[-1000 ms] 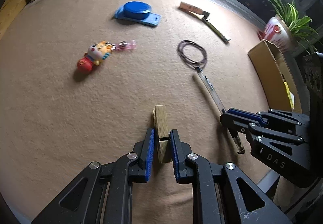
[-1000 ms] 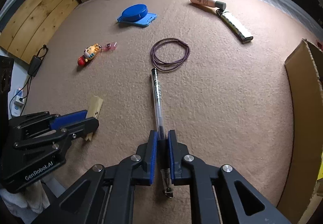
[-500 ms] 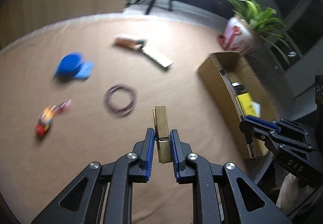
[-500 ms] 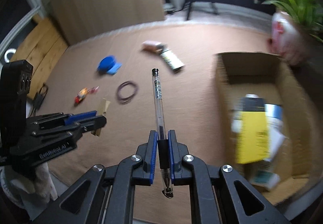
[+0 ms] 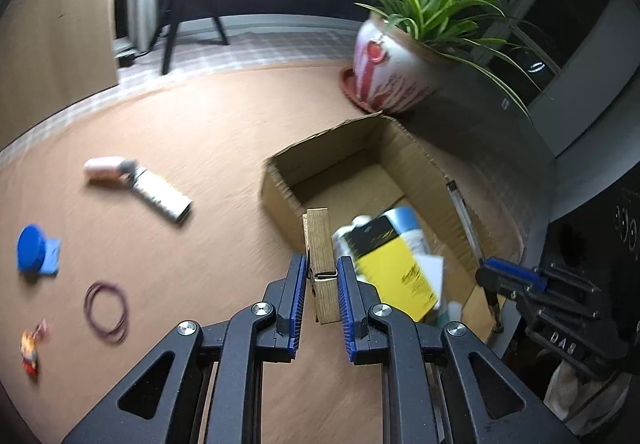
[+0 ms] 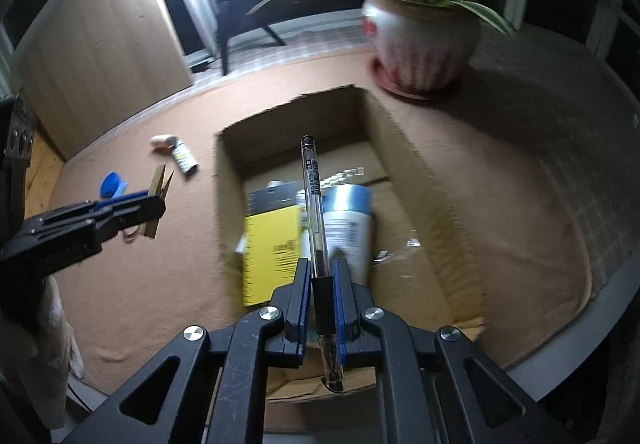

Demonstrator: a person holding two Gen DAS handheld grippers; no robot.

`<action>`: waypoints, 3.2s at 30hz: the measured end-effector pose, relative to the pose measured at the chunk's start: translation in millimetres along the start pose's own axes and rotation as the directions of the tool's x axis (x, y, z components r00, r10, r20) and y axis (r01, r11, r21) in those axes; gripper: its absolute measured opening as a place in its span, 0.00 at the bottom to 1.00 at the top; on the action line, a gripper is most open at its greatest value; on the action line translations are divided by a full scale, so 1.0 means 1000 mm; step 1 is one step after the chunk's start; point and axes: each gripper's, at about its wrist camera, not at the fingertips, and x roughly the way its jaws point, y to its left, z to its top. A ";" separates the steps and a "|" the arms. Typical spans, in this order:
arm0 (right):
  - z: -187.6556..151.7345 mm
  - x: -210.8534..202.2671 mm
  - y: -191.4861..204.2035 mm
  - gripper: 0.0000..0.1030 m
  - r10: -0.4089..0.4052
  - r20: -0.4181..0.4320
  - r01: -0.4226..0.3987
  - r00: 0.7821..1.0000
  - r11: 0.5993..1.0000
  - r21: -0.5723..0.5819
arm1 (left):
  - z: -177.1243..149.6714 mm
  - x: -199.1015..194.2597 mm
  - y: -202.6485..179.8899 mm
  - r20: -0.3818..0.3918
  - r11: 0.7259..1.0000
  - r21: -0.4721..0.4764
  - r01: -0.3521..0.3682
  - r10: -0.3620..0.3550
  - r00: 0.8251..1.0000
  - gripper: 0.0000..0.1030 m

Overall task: Organize objects
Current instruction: 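Carry the clothespin and clear pen into the box and open both grippers, then withdraw both tools from the box toward the lion keychain and purple cord, then grasp the lion keychain with the left gripper while the right grasps the purple cord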

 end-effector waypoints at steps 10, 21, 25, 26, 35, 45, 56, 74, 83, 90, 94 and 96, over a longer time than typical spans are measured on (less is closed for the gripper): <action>0.000 0.007 -0.018 0.10 -0.003 -0.012 0.003 1.000 1.000 0.012 | 0.023 0.031 -0.025 -0.012 1.000 0.022 0.012 -0.012 1.000 0.17; 0.005 0.000 -0.006 0.53 0.039 0.018 -0.038 0.999 0.999 -0.014 | 0.019 0.006 0.003 0.035 0.999 -0.036 -0.040 0.041 0.999 0.46; 0.006 0.000 0.007 0.53 0.045 0.019 -0.044 0.999 0.998 -0.042 | 0.010 -0.009 0.021 0.047 0.995 -0.065 -0.073 0.076 0.996 0.46; 0.007 -0.001 0.011 0.53 0.048 0.021 -0.047 0.999 0.998 -0.049 | 0.006 -0.014 0.026 0.051 0.994 -0.071 -0.086 0.089 0.995 0.46; 0.009 -0.005 0.060 0.53 0.089 0.036 -0.084 0.995 0.990 -0.113 | -0.027 -0.063 0.062 0.085 0.976 -0.121 -0.181 0.192 0.978 0.46; 0.012 -0.005 0.132 0.54 0.100 0.096 -0.078 0.990 0.974 -0.213 | -0.063 -0.102 0.121 0.081 0.945 -0.209 -0.250 0.271 0.959 0.49; 0.021 0.009 0.198 0.55 0.085 0.102 -0.052 0.991 0.956 -0.288 | -0.102 -0.122 0.203 0.026 0.892 -0.323 -0.317 0.343 0.939 0.59; 0.036 0.094 0.233 0.61 0.198 -0.155 -0.234 0.968 0.936 -0.264 | -0.115 -0.095 0.278 -0.067 0.879 -0.353 -0.322 0.320 0.945 0.67; 0.036 0.139 0.261 0.61 0.180 -0.256 -0.254 0.950 0.921 -0.296 | -0.113 -0.068 0.284 -0.111 0.887 -0.320 -0.333 0.314 0.943 0.67; 0.026 0.155 0.286 0.61 0.121 -0.280 -0.224 0.952 0.899 -0.375 | -0.109 -0.052 0.286 -0.129 0.887 -0.295 -0.356 0.332 0.934 0.67; 0.021 0.156 0.295 0.62 0.072 -0.264 -0.187 0.962 0.877 -0.443 | -0.110 -0.051 0.285 -0.116 0.891 -0.278 -0.359 0.340 0.933 0.61; 0.019 0.155 0.298 0.62 0.055 -0.257 -0.174 0.965 0.866 -0.468 | -0.111 -0.053 0.287 -0.113 0.889 -0.277 -0.365 0.348 0.931 0.50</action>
